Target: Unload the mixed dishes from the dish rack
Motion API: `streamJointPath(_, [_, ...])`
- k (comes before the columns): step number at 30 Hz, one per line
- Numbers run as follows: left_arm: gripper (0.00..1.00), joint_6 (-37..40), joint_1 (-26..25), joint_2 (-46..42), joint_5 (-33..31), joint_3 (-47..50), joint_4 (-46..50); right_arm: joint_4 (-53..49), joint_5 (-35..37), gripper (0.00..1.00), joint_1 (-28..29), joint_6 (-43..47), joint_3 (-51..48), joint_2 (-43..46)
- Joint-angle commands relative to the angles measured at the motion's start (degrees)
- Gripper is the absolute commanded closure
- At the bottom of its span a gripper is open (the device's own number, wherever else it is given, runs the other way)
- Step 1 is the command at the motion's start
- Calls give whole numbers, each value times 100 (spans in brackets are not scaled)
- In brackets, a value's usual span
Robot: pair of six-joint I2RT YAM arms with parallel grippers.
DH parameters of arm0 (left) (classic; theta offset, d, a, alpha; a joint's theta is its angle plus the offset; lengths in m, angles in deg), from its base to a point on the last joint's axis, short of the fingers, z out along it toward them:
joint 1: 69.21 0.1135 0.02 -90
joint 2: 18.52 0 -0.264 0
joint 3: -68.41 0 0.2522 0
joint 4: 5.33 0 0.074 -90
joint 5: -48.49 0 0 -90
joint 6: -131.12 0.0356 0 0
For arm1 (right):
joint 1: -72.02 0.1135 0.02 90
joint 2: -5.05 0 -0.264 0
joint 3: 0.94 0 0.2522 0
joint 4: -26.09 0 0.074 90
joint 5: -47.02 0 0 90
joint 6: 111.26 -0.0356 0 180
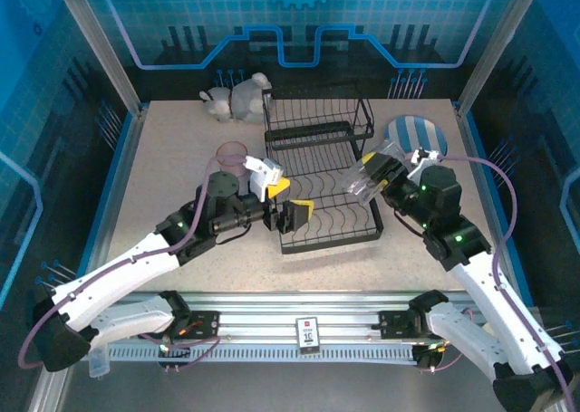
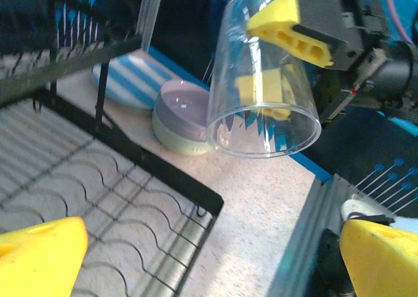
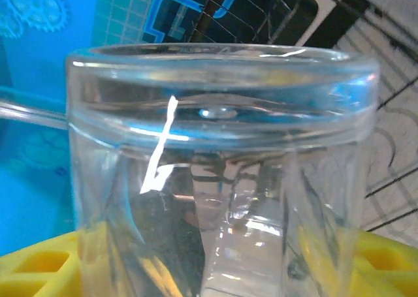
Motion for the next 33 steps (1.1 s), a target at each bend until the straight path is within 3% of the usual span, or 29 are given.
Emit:
streamJointPath(1, [1, 1303, -99, 252, 322, -245, -706, 269, -804, 68, -175, -1397, 46, 198])
streamJointPath(10, [9, 1515, -249, 852, 359, -553, -1536, 812, -1059, 68, -184, -2168, -161, 421])
streamJointPath(17, [13, 1588, -421, 1129, -66, -676, -1956, 1015, -1200, 68, -184, -2285, -222, 415])
streamJointPath(24, [38, 1474, -456, 1407, -782, -919, -1799, 1324, -1386, 68, -136, -2401, -264, 342])
streamJointPath(33, [60, 1305, -584, 1723, -985, -1248, -1600, 1461, -1439, 68, -9, -2404, -287, 290])
